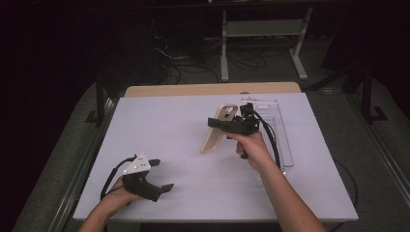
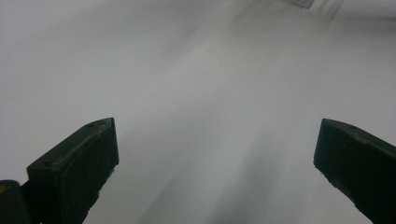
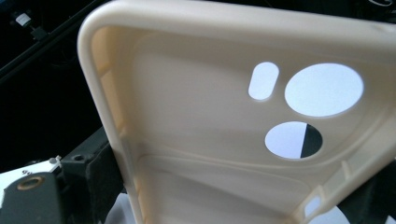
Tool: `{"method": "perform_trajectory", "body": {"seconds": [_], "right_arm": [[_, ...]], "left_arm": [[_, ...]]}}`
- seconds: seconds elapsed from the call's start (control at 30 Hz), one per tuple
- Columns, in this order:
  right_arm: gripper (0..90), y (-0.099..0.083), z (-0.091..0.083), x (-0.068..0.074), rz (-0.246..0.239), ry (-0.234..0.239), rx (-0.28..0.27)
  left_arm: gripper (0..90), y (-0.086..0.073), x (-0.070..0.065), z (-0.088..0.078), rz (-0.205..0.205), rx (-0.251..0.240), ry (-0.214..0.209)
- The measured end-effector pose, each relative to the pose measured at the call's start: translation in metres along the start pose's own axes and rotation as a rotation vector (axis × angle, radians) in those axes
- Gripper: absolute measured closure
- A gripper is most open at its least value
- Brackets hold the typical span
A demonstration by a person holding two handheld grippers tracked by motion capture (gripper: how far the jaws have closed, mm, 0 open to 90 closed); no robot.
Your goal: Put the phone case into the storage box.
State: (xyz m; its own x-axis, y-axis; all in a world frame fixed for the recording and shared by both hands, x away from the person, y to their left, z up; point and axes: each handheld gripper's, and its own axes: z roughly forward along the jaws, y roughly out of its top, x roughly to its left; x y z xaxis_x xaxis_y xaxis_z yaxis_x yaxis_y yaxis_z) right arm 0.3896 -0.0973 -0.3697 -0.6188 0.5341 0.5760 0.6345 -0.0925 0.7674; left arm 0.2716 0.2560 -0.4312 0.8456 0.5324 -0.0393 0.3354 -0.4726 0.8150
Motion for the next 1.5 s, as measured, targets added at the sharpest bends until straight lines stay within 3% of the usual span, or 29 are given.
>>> {"method": "perform_trajectory", "body": {"seconds": [0.37,0.47,1.03,1.5], "right_arm": [[9.8,0.011,-0.022,-0.009,0.004,-0.031,-0.051],[9.9,0.014,-0.028,-0.011,0.009,-0.037,-0.069],[9.9,0.025,-0.054,-0.024,0.027,-0.087,-0.119],[10.0,0.037,-0.085,-0.039,0.045,-0.165,-0.168]], "left_arm": [[0.0,0.000,0.000,0.000,-0.004,0.003,-0.003],[0.0,-0.001,-0.001,0.002,-0.022,-0.009,-0.008],[0.0,-0.001,-0.001,0.002,-0.014,-0.004,-0.012],[0.0,0.000,-0.001,0.002,-0.015,-0.002,-0.011]]}}
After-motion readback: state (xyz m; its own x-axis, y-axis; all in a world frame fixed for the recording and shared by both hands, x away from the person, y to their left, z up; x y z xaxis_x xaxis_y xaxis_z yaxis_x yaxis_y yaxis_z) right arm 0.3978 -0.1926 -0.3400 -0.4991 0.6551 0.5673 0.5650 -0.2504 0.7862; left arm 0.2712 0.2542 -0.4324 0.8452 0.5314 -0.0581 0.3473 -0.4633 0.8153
